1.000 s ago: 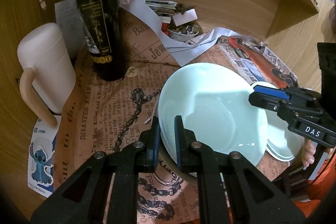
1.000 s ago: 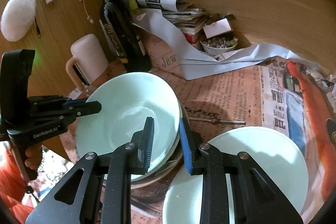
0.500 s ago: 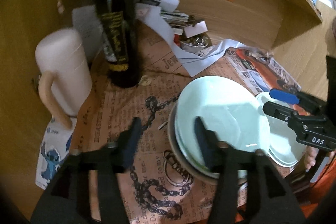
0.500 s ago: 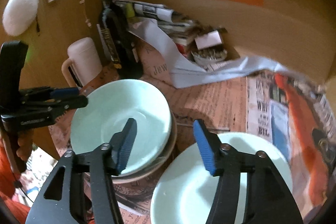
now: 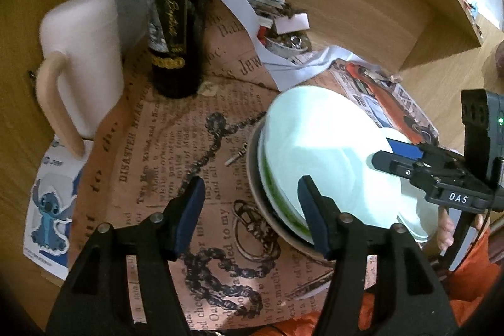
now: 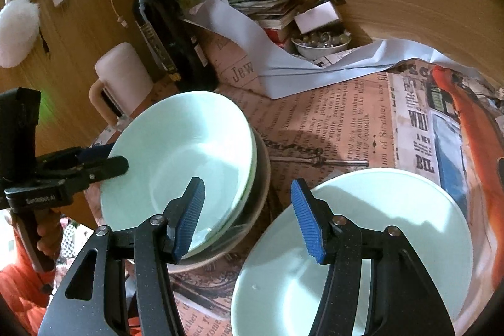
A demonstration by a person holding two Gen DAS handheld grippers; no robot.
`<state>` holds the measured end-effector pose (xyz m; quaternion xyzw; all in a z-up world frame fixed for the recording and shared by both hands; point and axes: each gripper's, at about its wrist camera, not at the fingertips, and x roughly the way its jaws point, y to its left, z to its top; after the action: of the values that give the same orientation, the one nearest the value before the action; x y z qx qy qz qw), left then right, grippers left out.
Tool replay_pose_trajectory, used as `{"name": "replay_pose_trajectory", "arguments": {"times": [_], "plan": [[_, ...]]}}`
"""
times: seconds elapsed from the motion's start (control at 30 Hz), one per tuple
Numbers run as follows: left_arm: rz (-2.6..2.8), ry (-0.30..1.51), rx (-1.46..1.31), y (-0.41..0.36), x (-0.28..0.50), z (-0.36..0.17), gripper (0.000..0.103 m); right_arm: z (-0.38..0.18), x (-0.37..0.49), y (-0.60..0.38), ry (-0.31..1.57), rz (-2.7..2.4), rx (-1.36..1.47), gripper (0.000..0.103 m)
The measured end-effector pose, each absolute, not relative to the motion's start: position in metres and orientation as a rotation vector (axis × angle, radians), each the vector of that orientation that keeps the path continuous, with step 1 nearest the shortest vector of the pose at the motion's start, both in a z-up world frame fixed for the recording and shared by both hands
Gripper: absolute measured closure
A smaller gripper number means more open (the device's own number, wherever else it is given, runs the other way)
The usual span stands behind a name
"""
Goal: Organize plates and bowls
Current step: 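Lower the mint green bowl into the stacked bowls and open the left gripper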
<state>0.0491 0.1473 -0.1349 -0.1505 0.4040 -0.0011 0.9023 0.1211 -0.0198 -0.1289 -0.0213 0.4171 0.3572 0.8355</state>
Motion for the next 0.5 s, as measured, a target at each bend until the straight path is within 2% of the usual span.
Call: {"name": "replay_pose_trajectory", "arguments": {"times": [0.2,0.3,0.4,0.43,0.5], "plan": [[-0.04,0.882,-0.348,0.144,0.057,-0.141,0.043,-0.132,0.125,-0.014,0.914,0.764,-0.059,0.052],[-0.057,0.903,-0.356,0.142,0.06,-0.143,0.046,-0.134,0.128,-0.012,0.937,0.774,-0.062,0.058],[-0.088,0.922,-0.378,0.14,0.063,-0.145,0.053,-0.139,0.13,-0.01,0.959,0.776,-0.063,0.066],[-0.102,0.926,-0.384,0.139,0.065,-0.145,0.057,-0.14,0.13,-0.01,0.965,0.78,-0.054,0.066],[-0.103,0.925,-0.377,0.137,0.066,-0.145,0.057,-0.14,0.13,-0.01,0.964,0.777,-0.046,0.066]]}}
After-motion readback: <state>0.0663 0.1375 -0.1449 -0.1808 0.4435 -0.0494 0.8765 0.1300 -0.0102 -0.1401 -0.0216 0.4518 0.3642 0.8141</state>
